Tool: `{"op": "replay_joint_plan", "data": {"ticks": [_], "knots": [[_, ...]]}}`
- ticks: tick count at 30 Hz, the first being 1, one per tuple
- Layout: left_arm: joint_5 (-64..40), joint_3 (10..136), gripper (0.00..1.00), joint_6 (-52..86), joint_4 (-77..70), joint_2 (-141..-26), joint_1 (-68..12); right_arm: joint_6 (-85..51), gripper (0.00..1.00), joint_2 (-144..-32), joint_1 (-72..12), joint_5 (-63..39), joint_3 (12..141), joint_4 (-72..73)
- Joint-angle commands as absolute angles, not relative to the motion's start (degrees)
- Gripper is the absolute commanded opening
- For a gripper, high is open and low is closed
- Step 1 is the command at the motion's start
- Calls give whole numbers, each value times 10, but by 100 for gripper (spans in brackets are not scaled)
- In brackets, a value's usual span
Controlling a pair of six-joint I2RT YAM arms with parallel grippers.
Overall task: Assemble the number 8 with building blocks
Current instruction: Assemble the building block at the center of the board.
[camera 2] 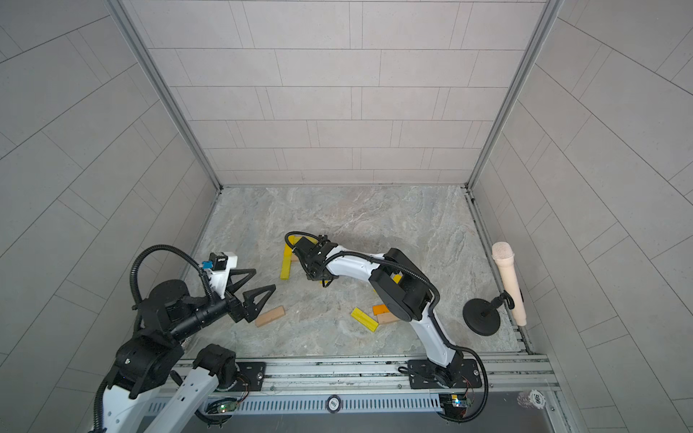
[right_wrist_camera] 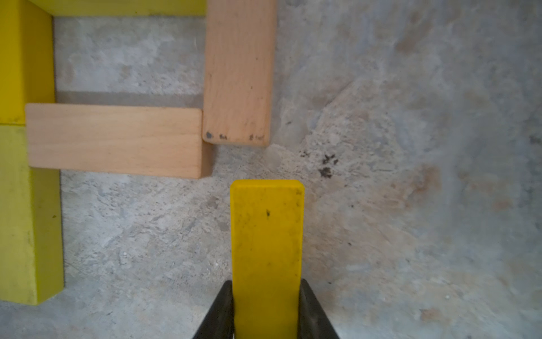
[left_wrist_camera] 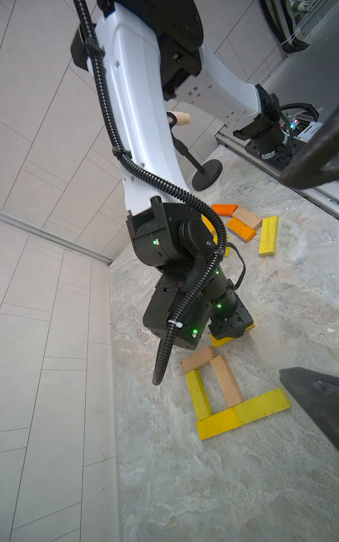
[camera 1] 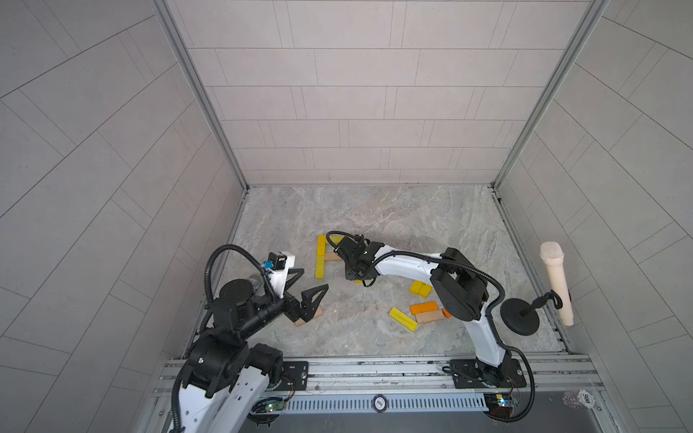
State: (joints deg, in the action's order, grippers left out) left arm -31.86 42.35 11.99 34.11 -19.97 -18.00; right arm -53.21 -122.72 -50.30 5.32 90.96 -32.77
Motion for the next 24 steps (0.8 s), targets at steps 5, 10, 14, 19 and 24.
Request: {"op": "replay_joint_plan", "data": {"ticks": [5, 10, 14, 19, 24], "knots": [[-323, 423, 100, 112, 343, -199, -176, -549, 43, -1240, -496, 43, 916, -325], [-324, 423, 100, 112, 342, -200, -176, -556, 46, -1230, -494, 30, 899, -295], [-325, 424, 100, 111, 343, -199, -176, -563, 46, -1214, -492, 24, 872, -275], [-326, 423, 100, 111, 343, -197, -176, -570, 43, -1201, -492, 24, 851, -264], [-326, 423, 100, 111, 343, -198, -176, -580, 37, -1206, -491, 26, 853, -264]]}}
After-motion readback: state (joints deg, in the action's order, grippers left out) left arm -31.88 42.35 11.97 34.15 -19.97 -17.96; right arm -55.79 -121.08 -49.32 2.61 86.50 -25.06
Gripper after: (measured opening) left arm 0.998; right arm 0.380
